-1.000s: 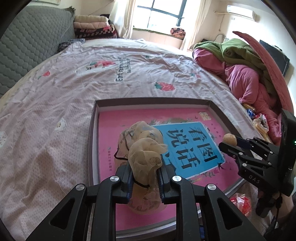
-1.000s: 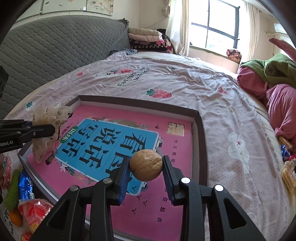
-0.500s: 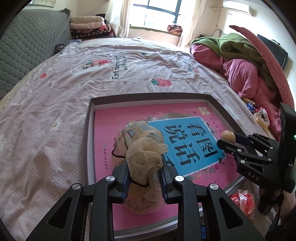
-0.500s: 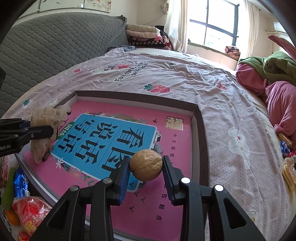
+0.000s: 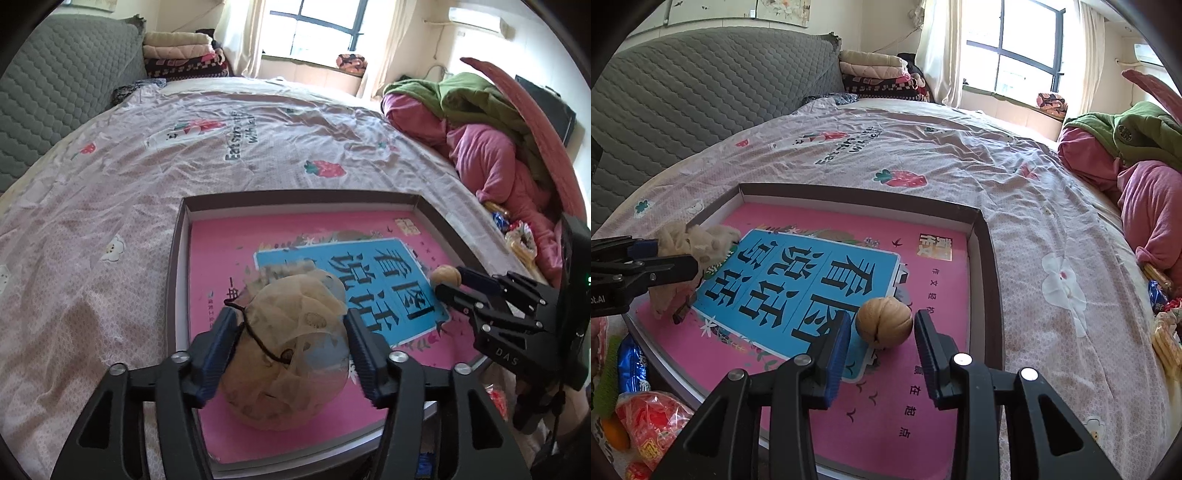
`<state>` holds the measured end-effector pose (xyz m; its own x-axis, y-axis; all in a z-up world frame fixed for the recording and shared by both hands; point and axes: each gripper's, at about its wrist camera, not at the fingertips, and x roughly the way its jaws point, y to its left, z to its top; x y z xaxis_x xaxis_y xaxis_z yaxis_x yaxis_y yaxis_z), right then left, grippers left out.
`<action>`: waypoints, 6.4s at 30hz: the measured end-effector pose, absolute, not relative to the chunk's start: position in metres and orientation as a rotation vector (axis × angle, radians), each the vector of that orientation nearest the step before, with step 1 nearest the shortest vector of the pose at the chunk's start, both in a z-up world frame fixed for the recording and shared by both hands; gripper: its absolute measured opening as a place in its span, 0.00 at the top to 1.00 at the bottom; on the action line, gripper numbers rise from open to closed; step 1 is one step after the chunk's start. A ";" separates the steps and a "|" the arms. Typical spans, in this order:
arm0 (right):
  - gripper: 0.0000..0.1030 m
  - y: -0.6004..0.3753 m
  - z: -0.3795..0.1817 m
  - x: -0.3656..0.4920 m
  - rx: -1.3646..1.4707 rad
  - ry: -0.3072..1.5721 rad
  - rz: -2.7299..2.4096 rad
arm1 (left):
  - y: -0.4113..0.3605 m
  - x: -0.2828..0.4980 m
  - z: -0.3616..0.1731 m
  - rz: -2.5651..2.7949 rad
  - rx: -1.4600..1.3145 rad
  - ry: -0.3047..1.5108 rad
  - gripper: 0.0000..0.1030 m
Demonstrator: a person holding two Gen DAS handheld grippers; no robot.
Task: Organize objects
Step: 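Lower the sponge onto the pink book while the right tool lowers the walnut into the box, then open both tools to release the sponge and walnut in the box, then withdraw, then move both tools back toward the green ring and the Kinder egg, then close the left tool on the green fuzzy ring while the right tool grasps the Kinder egg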
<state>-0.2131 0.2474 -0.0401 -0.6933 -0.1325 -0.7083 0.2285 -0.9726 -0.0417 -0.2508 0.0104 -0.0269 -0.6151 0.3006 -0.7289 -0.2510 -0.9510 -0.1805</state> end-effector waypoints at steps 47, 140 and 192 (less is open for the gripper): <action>0.45 0.229 0.024 -0.163 0.845 0.182 -2.727 | 0.009 -0.172 0.052 2.767 -0.925 -0.002 0.26; 0.38 0.181 0.000 -0.004 0.772 0.309 -2.595 | 0.004 -0.048 -0.001 2.692 -1.143 0.090 0.26; 0.51 0.134 -0.043 -0.018 0.813 0.727 -2.543 | 0.012 -0.088 -0.037 2.687 -1.210 0.167 0.41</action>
<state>-0.0177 0.1339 -0.0431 -0.7641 -0.1870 -0.6175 0.4852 -0.7973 -0.3590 -0.0880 0.0123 -0.0366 -0.6489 0.1258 -0.7504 -0.2180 -0.9756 0.0249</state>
